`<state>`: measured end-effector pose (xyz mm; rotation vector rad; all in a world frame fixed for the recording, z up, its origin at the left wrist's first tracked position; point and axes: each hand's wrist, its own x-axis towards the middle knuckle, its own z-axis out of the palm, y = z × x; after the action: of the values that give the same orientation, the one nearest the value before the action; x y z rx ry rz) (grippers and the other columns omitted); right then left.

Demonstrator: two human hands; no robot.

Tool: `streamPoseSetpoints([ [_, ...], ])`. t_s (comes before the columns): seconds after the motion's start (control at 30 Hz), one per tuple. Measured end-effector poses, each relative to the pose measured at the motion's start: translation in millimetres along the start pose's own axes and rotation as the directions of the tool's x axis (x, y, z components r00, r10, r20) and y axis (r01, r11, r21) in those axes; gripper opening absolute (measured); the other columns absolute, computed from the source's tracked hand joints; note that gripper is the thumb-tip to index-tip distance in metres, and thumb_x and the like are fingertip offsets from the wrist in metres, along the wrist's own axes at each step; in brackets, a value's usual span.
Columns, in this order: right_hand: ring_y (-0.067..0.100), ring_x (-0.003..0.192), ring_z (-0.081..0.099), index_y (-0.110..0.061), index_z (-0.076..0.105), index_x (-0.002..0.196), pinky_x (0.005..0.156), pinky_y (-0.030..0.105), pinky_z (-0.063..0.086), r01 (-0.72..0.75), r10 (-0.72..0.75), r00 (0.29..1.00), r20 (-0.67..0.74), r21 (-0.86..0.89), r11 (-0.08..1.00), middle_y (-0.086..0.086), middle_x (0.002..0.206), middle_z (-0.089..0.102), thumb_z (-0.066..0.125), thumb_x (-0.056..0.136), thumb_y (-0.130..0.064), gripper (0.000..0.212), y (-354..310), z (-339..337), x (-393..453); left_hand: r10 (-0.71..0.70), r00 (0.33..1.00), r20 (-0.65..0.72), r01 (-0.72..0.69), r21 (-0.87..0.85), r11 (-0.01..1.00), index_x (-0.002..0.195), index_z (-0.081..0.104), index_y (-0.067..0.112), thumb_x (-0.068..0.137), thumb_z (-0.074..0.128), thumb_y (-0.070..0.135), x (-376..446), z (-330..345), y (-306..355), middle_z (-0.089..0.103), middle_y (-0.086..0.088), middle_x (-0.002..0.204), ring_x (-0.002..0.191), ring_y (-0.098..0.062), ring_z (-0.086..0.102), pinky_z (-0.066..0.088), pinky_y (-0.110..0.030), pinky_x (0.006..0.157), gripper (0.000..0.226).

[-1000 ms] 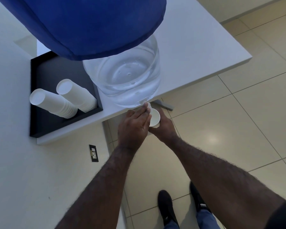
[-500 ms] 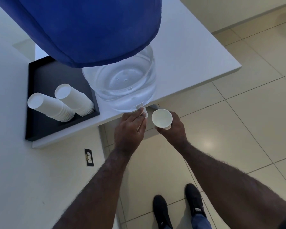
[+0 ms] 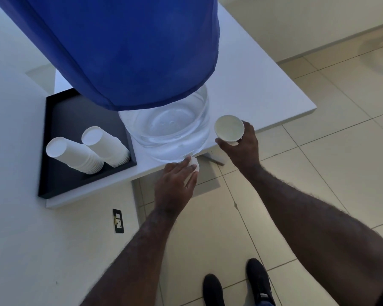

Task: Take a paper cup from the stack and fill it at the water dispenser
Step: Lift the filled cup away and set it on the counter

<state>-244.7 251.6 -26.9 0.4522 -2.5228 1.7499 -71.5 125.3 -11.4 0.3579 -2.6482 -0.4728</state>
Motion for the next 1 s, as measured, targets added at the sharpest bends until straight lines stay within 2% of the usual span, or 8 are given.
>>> streamPoseSetpoints([
  [0.1,0.03,0.104,0.058,0.0,0.054,0.12,0.088,0.04,0.051,0.005,-0.006,1.0,-0.019,-0.052,0.999,0.017,0.115,0.059,0.089,0.063,-0.019,0.069,-3,1,17,0.0,1.0,-0.013,0.0,0.001,1.0,0.101,0.076,0.015,0.085,0.068,0.026,1,-1,-1,0.073,-0.003,0.119,0.091,-0.026,0.068,0.059,-0.039,0.077,0.021],
  [0.17,0.032,0.106,0.056,0.0,0.054,0.12,0.091,0.044,0.049,-0.009,0.008,1.0,-0.013,-0.075,0.997,0.016,0.115,0.059,0.088,0.064,-0.022,0.069,-3,3,28,0.002,1.0,-0.013,-0.002,-0.002,1.0,0.1,0.076,0.016,0.087,0.064,0.03,2,-1,-3,0.073,-0.002,0.119,0.092,-0.024,0.068,0.059,-0.039,0.077,0.022],
  [0.33,0.033,0.108,0.055,-0.004,0.054,0.119,0.094,0.041,0.044,-0.081,0.082,0.997,0.004,-0.109,0.991,0.013,0.115,0.061,0.087,0.064,-0.026,0.068,3,7,52,-0.041,0.999,-0.003,0.041,-0.031,0.999,0.1,0.076,0.017,0.086,0.068,0.027,0,1,-3,0.071,0.0,0.122,0.095,-0.024,0.068,0.058,-0.04,0.08,0.019],
  [0.6,0.03,0.106,0.056,-0.009,0.053,0.119,0.091,0.044,0.047,-0.148,0.154,0.987,0.05,-0.116,0.982,0.008,0.115,0.063,0.086,0.065,-0.029,0.067,14,16,65,-0.055,0.998,0.002,0.055,-0.062,0.997,0.102,0.076,0.014,0.083,0.076,0.019,0,-1,1,0.071,-0.002,0.122,0.097,-0.022,0.067,0.056,-0.032,0.085,0.019],
  [0.73,0.03,0.108,0.056,-0.01,0.053,0.12,0.091,0.042,0.048,-0.161,0.168,0.984,0.051,-0.112,0.98,0.007,0.116,0.063,0.087,0.064,-0.028,0.068,20,18,68,-0.042,0.999,0.002,0.042,-0.073,0.996,0.103,0.076,0.014,0.083,0.076,0.019,0,-1,0,0.071,-0.002,0.123,0.099,-0.021,0.067,0.056,-0.032,0.086,0.02],
  [0.9,0.028,0.108,0.056,-0.014,0.052,0.12,0.089,0.037,0.047,-0.208,0.216,0.974,0.067,-0.112,0.972,0.006,0.116,0.063,0.087,0.064,-0.029,0.068,27,19,73,-0.047,0.999,-0.013,0.045,-0.083,0.996,0.102,0.076,0.014,0.083,0.076,0.019,-1,1,-1,0.071,-0.002,0.123,0.099,-0.021,0.068,0.058,-0.033,0.084,0.02],
  [1.0,0.026,0.104,0.057,-0.015,0.052,0.118,0.082,0.032,0.046,-0.243,0.25,0.966,0.062,-0.092,0.966,0.005,0.113,0.063,0.086,0.065,-0.031,0.066,31,19,74,-0.049,0.999,-0.019,0.047,-0.077,0.996,0.102,0.076,0.015,0.082,0.076,0.019,-2,2,-1,0.071,-0.001,0.123,0.1,-0.02,0.067,0.058,-0.032,0.084,0.02],
])
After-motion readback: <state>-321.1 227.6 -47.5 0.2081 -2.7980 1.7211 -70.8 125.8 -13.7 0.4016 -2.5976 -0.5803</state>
